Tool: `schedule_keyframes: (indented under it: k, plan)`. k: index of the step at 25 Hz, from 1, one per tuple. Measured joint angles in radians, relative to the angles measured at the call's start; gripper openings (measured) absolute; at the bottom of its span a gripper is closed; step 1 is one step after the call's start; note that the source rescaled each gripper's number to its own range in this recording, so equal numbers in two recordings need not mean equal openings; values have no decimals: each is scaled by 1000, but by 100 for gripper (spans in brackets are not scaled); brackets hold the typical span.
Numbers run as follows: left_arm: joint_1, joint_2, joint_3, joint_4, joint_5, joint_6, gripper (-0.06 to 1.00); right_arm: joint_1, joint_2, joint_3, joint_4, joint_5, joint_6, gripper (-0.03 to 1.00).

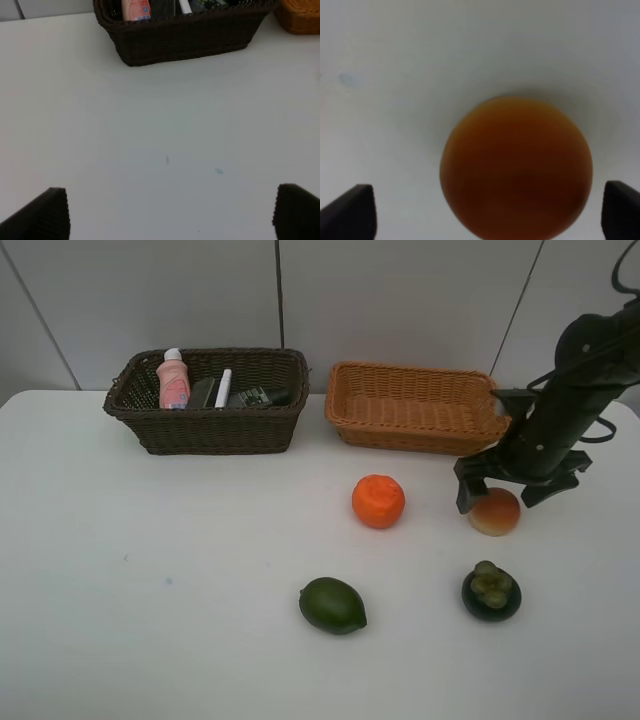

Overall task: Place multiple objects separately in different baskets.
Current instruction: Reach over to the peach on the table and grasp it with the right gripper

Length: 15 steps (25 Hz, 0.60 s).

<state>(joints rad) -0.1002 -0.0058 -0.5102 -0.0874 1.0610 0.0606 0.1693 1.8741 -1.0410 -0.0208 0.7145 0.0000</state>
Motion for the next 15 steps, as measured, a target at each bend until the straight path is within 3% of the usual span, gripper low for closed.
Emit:
schedule_keyframes:
  k: [12,14,15]
  plan:
    - [0,0,0,0,1,0,100,0,114,-5,-17,-80,0,97]
    - [0,0,0,0,1,0,100,0,118,-7,-25,-79,0,85]
    - [0,0,0,0,1,0,100,0,118,-7,-30,-79,0,70]
